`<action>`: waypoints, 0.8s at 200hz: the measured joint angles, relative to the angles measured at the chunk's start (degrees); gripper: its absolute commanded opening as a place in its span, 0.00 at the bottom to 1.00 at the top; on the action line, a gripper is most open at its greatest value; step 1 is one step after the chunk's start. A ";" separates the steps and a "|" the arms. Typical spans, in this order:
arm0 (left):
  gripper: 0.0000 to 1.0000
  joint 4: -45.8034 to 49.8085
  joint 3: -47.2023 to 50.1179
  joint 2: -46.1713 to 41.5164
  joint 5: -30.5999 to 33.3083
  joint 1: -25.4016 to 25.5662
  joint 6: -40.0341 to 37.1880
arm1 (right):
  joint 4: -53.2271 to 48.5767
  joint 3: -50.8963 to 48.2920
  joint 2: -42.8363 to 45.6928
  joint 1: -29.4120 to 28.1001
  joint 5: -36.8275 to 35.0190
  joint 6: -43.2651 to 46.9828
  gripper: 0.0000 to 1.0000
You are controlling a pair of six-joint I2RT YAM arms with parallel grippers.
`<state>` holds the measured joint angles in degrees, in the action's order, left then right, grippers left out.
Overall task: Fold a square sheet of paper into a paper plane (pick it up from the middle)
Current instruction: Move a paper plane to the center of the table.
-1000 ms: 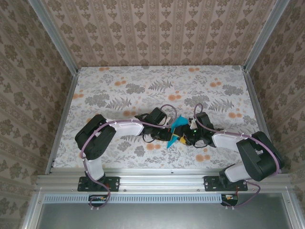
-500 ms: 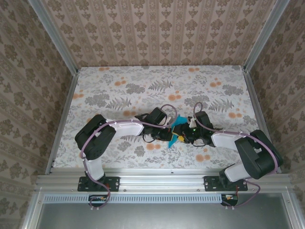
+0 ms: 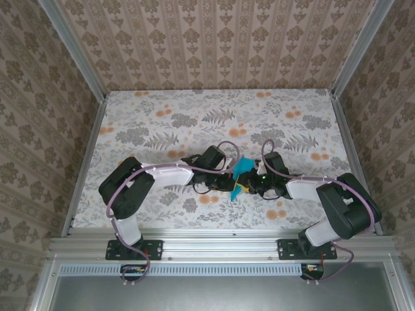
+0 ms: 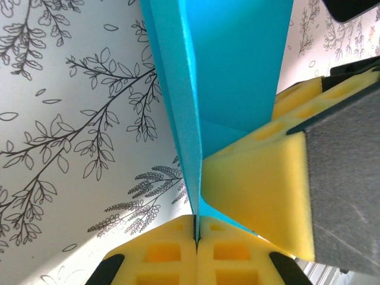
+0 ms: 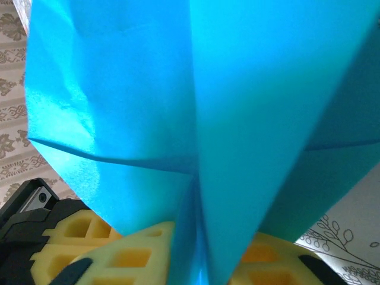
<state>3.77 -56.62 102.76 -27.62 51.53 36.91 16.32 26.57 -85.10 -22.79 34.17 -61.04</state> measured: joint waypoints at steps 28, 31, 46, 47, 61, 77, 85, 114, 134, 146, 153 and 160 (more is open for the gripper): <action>0.03 -1.44 0.48 -0.37 -0.94 -0.59 1.07 | -0.68 0.13 -0.04 0.00 -0.22 1.27 0.11; 0.04 -1.60 0.55 -0.37 -1.01 -0.61 1.09 | -0.68 0.24 -0.04 0.00 -0.22 1.44 0.11; 0.04 -2.03 0.72 -0.37 -1.14 -0.66 1.53 | -0.74 0.61 -0.15 -0.07 -0.22 2.05 0.08; 0.05 -2.05 0.72 -0.37 -1.14 -0.66 1.55 | -0.76 0.61 -0.17 -0.09 -0.22 2.03 0.08; 0.07 -2.12 0.72 -0.37 -1.14 -0.70 1.92 | -0.87 0.83 -0.44 -0.15 -0.24 2.49 0.04; 0.10 -2.12 0.74 -0.37 -1.14 -0.85 2.12 | -1.46 1.25 -0.52 -0.15 -0.24 3.08 0.02; 0.13 -2.14 0.76 -0.42 -1.14 -0.98 2.14 | -2.47 1.75 -0.52 -0.20 -0.46 3.96 0.01; 0.29 -2.36 1.51 -2.03 -1.11 -1.70 2.32 | -11.39 5.25 -0.28 -0.83 -3.89 9.51 0.00; 0.35 -2.03 2.10 -4.20 -0.83 -2.40 2.10 | -19.71 9.33 -0.07 -1.57 -7.13 15.19 0.00; 0.37 -1.27 2.38 -5.86 -0.50 -2.91 1.86 | -24.44 12.33 -0.07 -2.10 -9.22 18.88 0.00; 0.38 -0.72 2.47 -6.82 -0.20 -3.19 1.68 | -27.34 14.27 -0.11 -2.54 -10.58 21.07 0.00; 0.39 -0.15 2.62 -7.74 0.22 -3.45 1.44 | -29.79 16.02 -0.26 -2.97 -11.76 23.06 0.00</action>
<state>3.62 -54.00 95.02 -27.40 48.07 38.35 -13.47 42.59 -85.36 -25.76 22.41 -37.98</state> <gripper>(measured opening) 0.376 0.058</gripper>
